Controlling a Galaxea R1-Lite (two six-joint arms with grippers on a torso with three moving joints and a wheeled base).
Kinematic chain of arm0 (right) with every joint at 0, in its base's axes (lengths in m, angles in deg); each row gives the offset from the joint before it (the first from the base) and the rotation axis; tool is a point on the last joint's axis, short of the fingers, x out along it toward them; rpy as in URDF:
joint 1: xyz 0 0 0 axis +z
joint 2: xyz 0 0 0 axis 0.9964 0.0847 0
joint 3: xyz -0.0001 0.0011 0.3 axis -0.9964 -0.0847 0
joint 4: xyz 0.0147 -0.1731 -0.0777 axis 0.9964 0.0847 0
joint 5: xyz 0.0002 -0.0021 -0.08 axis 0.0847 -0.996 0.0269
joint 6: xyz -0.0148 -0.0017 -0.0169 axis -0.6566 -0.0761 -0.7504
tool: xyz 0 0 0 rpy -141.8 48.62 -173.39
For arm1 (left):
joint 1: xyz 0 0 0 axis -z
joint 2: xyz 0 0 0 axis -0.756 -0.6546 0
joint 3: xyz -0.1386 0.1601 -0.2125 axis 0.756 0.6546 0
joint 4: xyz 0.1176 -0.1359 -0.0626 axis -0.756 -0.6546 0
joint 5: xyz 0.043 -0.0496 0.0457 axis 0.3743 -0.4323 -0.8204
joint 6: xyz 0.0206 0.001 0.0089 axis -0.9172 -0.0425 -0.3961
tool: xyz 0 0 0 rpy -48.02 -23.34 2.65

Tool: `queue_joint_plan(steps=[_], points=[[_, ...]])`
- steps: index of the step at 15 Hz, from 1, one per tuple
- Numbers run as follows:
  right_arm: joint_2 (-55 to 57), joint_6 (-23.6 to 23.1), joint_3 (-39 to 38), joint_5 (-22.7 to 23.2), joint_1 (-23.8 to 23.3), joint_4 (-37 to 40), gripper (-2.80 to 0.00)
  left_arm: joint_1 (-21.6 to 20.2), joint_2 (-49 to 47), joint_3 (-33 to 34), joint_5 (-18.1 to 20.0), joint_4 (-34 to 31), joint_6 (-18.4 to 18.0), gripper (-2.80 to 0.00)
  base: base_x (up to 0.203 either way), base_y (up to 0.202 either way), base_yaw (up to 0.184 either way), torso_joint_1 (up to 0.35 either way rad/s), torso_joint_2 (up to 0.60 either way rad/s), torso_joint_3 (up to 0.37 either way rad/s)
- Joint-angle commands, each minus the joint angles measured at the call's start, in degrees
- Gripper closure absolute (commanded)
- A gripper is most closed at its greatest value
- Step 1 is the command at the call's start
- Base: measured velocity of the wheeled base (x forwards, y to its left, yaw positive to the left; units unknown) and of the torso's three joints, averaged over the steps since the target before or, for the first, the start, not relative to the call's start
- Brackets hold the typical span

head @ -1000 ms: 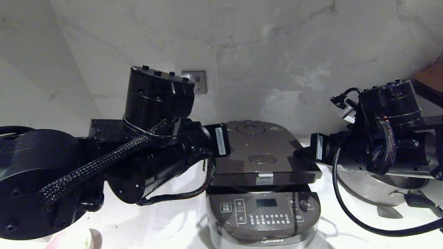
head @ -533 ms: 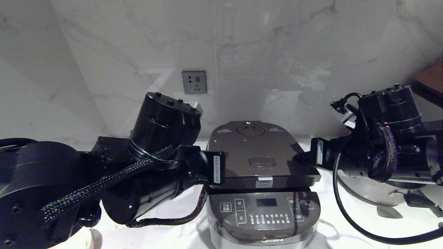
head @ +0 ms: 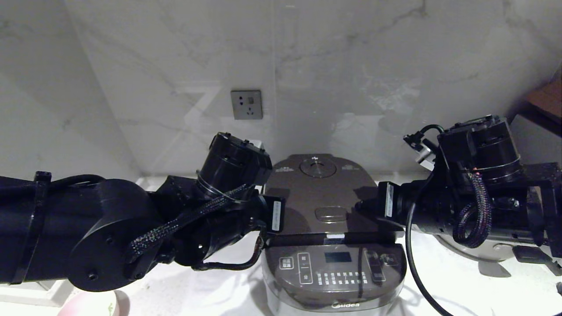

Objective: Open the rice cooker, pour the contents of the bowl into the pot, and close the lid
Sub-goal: Close the rice cooker

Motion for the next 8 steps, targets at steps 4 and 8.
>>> queue_joint_plan(steps=[4,8], points=[[0.66,0.33,-1.79,0.00,-0.20,-0.65,0.00,0.02,-0.66,-0.39,-0.08,-0.29,-1.99,0.00,0.000,0.000,0.000,0.000,0.00,0.000],[2.41,0.46,-3.86,0.02,-0.54,-3.95,0.00,0.57,-0.29,-0.18,-0.08,-0.38,-2.12,0.00,0.000,0.000,0.000,0.000,0.00,0.000]])
